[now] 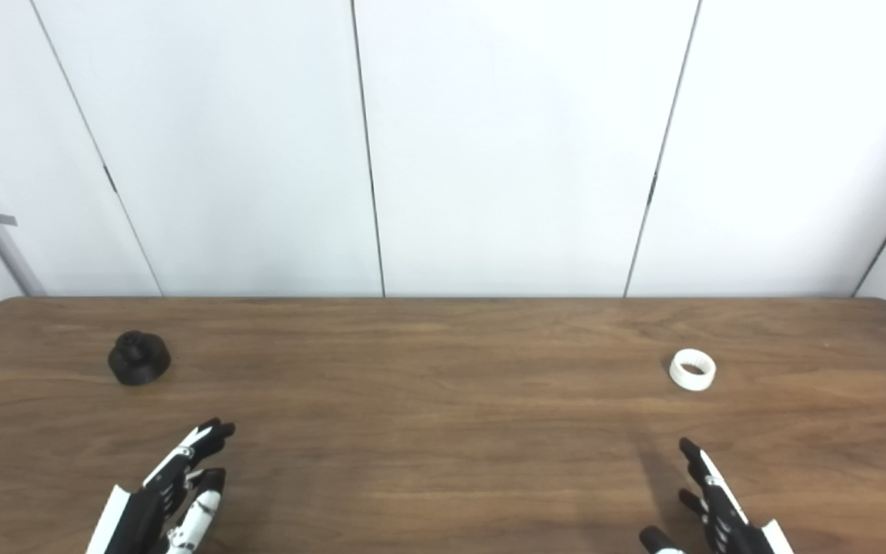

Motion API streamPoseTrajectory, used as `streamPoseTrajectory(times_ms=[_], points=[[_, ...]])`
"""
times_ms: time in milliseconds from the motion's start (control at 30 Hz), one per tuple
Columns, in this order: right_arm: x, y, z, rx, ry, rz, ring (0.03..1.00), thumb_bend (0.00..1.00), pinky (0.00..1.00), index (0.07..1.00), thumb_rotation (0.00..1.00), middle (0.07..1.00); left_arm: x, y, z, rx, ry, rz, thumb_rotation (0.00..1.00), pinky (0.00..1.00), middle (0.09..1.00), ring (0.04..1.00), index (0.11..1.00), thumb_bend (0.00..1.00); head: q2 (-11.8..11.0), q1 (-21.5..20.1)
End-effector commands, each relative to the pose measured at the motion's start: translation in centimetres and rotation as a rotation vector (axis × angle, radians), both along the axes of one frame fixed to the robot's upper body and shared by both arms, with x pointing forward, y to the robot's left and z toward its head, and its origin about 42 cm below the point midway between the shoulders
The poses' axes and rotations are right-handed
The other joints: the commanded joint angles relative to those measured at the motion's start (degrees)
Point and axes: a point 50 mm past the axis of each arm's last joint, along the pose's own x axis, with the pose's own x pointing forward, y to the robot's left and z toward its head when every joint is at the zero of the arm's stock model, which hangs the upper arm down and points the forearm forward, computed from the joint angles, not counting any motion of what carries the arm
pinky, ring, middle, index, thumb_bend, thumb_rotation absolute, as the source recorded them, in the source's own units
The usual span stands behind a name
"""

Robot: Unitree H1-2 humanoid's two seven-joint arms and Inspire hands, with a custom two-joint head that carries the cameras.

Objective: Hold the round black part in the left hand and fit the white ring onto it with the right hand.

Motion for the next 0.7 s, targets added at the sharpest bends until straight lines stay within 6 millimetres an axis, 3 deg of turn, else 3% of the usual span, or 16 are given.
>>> streamPoseTrajectory(times_ms=[0, 567, 667], points=[[0.18, 0.16, 1.04, -0.003, -0.067, 0.012, 1.000, 0.44, 0.92, 0.975, 0.51, 1.000, 0.15, 0.16, 1.15, 0.007, -0.059, -0.009, 0.54, 0.79, 0.948, 0.904, 0.857, 0.16, 0.0, 0.0], [0.04, 0.00, 1.16, -0.002, -0.072, 0.014, 1.000, 0.47, 0.93, 0.968, 0.53, 1.000, 0.01, 0.03, 1.47, 0.025, -0.065, -0.002, 0.50, 0.79, 0.948, 0.905, 0.854, 0.17, 1.2, 1.3], [-0.10, -0.10, 1.25, 0.000, -0.065, 0.010, 1.000, 0.46, 0.95, 0.978, 0.53, 1.000, -0.12, 0.14, 1.84, 0.017, -0.067, 0.017, 0.34, 0.88, 0.958, 0.936, 0.851, 0.26, 1.5, 1.9]])
